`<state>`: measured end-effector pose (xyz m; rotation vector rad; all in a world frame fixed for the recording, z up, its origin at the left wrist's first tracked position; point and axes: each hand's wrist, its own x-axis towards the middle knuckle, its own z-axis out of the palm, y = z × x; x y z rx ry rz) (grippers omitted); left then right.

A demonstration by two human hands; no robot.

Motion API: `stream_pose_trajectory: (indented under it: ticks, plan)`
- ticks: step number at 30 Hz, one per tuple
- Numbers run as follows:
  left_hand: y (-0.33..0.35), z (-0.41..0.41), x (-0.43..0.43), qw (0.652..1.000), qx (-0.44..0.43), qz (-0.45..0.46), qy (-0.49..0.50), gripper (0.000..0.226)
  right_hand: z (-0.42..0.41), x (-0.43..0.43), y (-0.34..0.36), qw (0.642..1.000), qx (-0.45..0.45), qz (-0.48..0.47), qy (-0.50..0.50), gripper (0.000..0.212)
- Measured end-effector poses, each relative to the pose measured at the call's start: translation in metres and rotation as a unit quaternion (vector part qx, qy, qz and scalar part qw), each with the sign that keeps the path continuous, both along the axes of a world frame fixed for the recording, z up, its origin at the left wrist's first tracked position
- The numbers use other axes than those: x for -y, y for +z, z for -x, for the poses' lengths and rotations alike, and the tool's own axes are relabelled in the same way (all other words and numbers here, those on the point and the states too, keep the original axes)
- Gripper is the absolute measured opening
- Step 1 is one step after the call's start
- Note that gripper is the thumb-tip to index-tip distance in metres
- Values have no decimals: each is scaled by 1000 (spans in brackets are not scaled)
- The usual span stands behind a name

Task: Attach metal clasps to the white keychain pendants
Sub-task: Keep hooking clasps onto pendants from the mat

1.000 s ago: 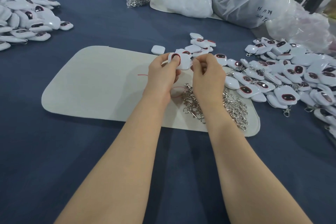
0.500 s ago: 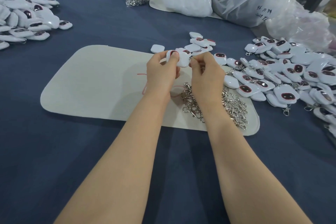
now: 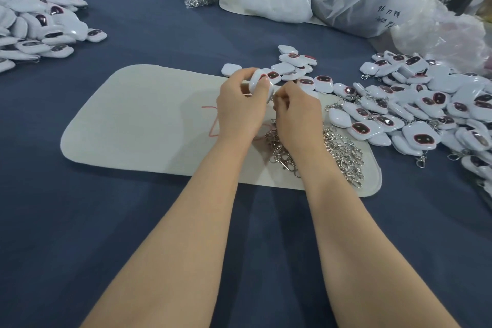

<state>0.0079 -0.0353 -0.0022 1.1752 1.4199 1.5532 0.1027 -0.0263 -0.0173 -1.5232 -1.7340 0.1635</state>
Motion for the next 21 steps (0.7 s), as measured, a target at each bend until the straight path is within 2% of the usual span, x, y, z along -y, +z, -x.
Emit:
stream_pose_trajectory:
  ticks: [1, 3, 6, 9, 11, 15, 21]
  plan:
    - [1, -1, 1, 1000, -19, -18, -4, 13, 0, 0, 0, 1000, -4, 2, -3, 17]
    - [2, -2, 0, 999, 2, -30, -11, 9, 1, 2, 2, 999, -43, 5, -7, 14]
    - [1, 2, -6, 988, 151, 32, -8, 7, 4, 2, 5, 990, -141, 10, 12, 7]
    - [1, 5, -8, 928, 344, 133, -51, 13, 7, 2, 7, 976, -216, 12, 35, 8]
    - [0, 7, -9, 888, 422, 171, -71, 18, 9, 2, 7, 968, -246, 3, 40, 9]
    - [0, 6, -9, 858, 466, 193, -98, 13, 11, 2, 8, 963, -268, -27, 27, 13]
    - [0, 8, -10, 868, 448, 190, -97, 16, 7, 1, 8, 966, -257, -30, -2, 9]
